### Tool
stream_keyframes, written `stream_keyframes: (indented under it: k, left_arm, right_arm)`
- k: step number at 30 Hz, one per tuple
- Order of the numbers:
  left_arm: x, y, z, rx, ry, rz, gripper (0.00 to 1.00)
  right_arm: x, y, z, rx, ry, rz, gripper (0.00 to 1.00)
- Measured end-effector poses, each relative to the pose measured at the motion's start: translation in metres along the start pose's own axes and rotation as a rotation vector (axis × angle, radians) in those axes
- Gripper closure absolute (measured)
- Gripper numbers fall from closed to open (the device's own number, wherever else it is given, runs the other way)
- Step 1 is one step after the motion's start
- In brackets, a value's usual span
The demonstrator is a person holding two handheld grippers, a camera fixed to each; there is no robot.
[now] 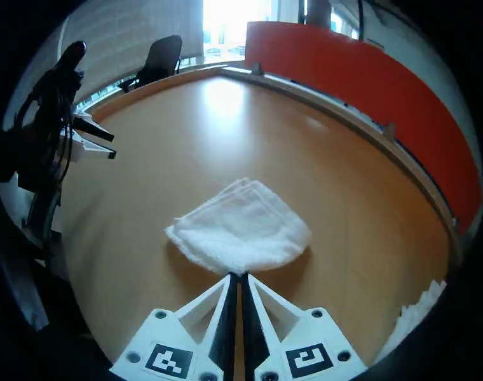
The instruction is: Fold towel
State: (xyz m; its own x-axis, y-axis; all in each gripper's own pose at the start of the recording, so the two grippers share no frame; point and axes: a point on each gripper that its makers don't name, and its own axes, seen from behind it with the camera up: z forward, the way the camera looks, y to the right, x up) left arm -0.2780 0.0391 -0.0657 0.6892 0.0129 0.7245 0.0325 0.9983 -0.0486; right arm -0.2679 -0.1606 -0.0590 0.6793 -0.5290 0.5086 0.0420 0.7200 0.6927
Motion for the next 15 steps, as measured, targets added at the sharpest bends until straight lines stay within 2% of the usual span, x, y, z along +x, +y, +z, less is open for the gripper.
stream_keyframes:
  k: [6,15]
  left_arm:
    - [0.004,0.000,-0.002,-0.001,0.011,-0.004,0.05]
    - [0.010,-0.001,-0.005,-0.003,0.030,-0.006,0.05]
  right_arm:
    - [0.041,0.008,-0.010,-0.014,0.060,-0.029,0.96]
    - [0.108,0.020,-0.029,-0.041,0.158,-0.104,0.96]
